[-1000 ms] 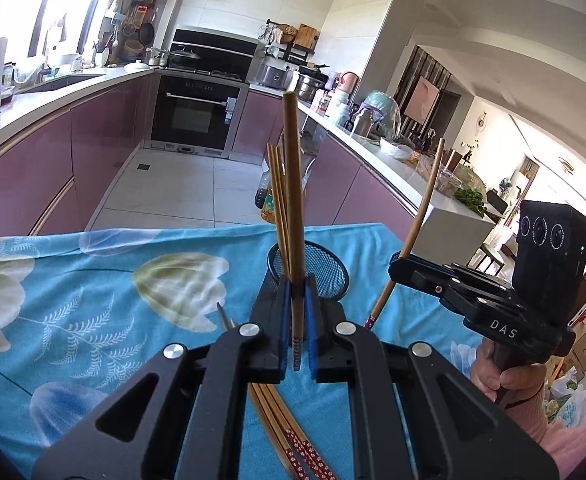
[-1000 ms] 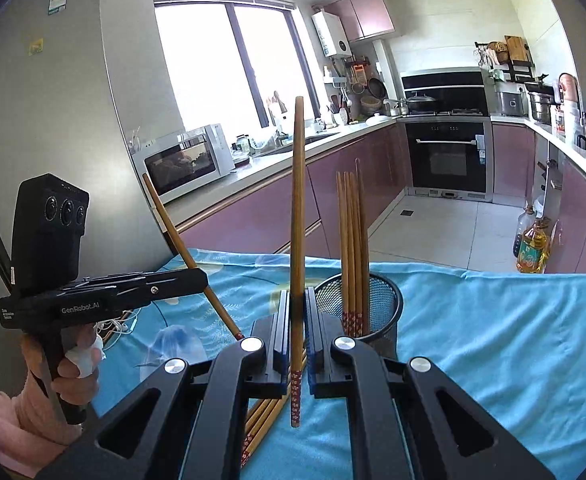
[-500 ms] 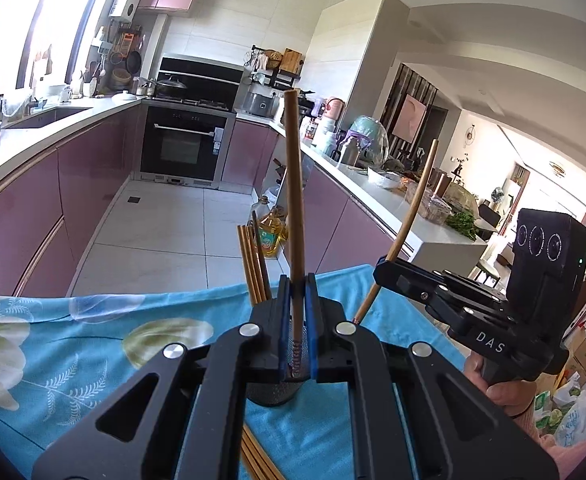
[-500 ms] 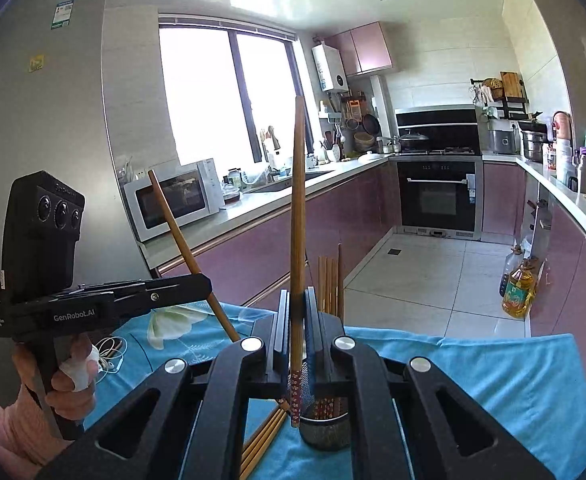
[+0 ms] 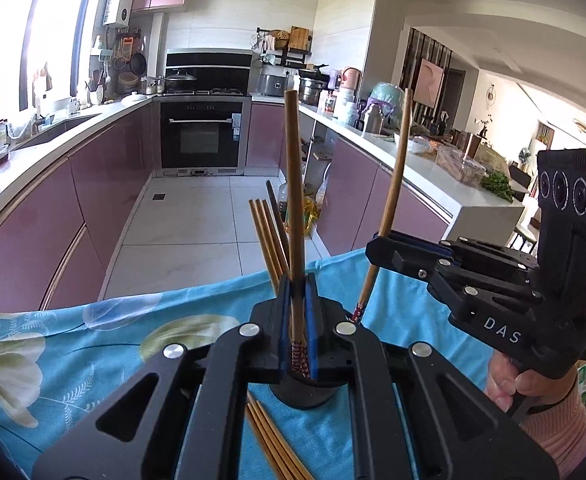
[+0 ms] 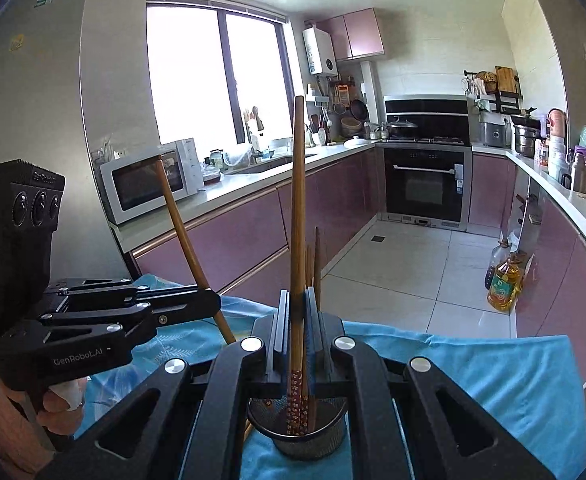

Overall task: Organize utensils
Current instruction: 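Carry the chopsticks over the black mesh cup and lower them in with both grippers, then open both grippers to release the chopsticks into the cup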

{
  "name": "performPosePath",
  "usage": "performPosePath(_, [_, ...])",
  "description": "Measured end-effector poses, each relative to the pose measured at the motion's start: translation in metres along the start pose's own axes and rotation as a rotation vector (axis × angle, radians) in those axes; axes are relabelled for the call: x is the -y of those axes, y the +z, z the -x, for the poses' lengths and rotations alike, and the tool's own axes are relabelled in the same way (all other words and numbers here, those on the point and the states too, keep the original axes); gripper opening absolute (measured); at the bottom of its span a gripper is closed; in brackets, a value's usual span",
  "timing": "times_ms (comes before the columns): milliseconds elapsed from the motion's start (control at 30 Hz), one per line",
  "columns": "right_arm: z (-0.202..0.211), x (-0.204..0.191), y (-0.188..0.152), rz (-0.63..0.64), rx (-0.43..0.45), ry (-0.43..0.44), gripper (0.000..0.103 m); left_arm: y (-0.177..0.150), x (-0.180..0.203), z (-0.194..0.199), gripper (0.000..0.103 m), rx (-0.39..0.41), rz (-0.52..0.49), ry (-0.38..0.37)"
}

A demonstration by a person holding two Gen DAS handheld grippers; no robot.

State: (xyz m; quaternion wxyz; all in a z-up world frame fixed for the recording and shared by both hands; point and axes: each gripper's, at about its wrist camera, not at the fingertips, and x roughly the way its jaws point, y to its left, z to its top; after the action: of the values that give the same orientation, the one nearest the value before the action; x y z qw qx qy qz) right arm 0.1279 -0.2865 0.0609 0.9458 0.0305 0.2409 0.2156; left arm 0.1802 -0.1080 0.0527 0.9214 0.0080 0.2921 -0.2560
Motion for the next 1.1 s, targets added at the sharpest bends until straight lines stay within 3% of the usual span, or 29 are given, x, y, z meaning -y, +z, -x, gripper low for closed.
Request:
performPosePath(467, [-0.044,0.004,-0.025,-0.020,-0.227,-0.035,0.006,-0.019,-0.017,-0.052,0.008,-0.149,0.022,-0.013])
performPosePath(700, [-0.046,0.006,-0.026,-0.047,-0.222,-0.030,0.008,-0.020,-0.019,-0.064,0.008,-0.152,0.033,0.000])
performPosePath(933, [-0.033,-0.001,-0.028,-0.036,-0.183,-0.019,0.009,-0.028,-0.024,-0.059,0.018,-0.135,0.064,-0.001])
performPosePath(1100, [-0.025,-0.005,-0.031,-0.034,-0.166,-0.011,0.015,-0.038,-0.027,-0.042,0.025,-0.107,0.063,0.024])
